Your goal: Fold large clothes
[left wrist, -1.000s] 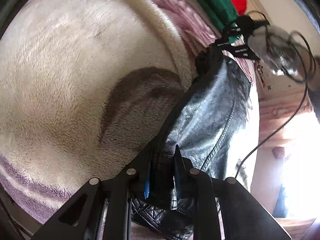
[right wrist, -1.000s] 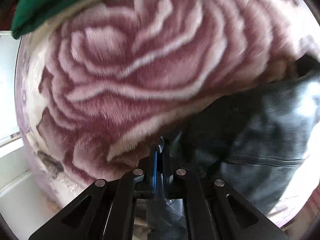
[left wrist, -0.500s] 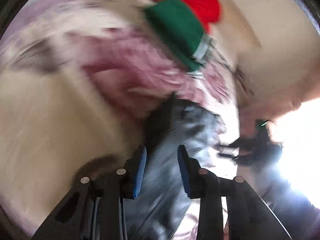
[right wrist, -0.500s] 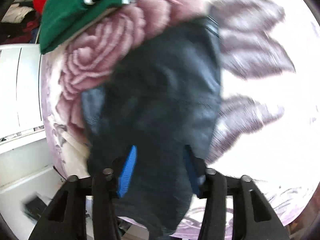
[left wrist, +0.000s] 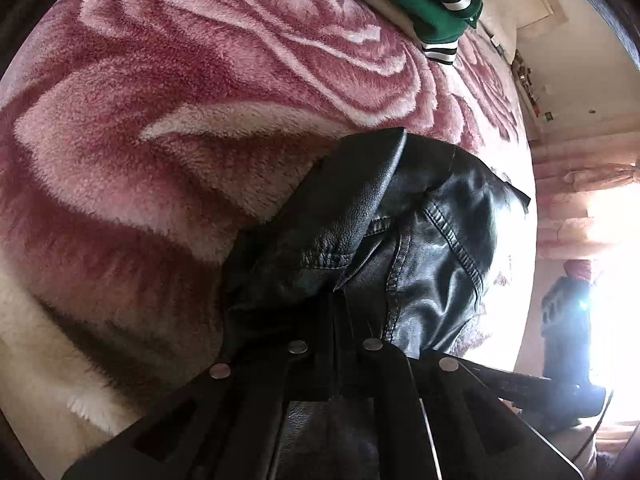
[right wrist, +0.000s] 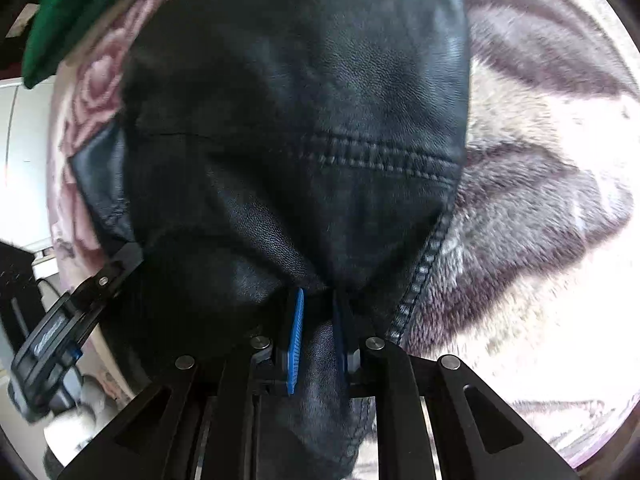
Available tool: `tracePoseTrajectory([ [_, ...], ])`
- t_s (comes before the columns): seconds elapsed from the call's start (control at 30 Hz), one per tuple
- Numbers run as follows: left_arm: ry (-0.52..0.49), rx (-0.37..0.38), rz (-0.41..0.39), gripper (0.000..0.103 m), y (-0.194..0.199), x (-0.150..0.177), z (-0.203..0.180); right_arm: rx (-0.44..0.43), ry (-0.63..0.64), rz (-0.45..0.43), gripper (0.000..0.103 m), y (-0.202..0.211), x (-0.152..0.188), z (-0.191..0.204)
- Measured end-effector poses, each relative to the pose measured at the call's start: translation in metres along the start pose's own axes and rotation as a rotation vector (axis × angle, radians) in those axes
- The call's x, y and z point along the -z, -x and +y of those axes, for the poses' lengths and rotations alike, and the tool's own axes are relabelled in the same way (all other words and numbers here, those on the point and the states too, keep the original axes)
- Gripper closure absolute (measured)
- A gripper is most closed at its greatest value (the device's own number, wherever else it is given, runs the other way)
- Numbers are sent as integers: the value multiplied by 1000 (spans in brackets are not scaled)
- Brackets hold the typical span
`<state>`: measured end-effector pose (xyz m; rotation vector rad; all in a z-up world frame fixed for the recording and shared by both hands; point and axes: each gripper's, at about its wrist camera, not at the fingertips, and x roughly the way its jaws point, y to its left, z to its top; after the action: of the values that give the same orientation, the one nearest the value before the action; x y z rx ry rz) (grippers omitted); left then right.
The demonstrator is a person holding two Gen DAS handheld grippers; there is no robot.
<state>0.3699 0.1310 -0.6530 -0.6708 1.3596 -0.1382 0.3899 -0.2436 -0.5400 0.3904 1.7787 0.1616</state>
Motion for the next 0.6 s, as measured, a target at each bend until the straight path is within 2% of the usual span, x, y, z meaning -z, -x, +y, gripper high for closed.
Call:
tracePoseTrajectory([
  [0.1,10,22,3,99,6,2,2,20,12,22,89,2,-3,1],
  [0.17,9,9,4,99,27,8,-5,-4,-1,44,89,10,-3,-1],
  [0.27,-32,-4,-58,99,69,22,-21,-107,4,12,88,43,9,-2],
  [0.33,-75,-27,-86,99,78,35,-31,-165,29,-5,88,60,24,-1],
  [0.4,-105,-102,-57,99,67,51,-29,-202,63,23,88,59,41,6],
  [0.47,-81,-127,-35,99,48,58,-11,-171,103,72,88,42,51,14],
  [0.6,-6,-86,-29,99,29,53,13,4,167,64,89,-3,53,27],
])
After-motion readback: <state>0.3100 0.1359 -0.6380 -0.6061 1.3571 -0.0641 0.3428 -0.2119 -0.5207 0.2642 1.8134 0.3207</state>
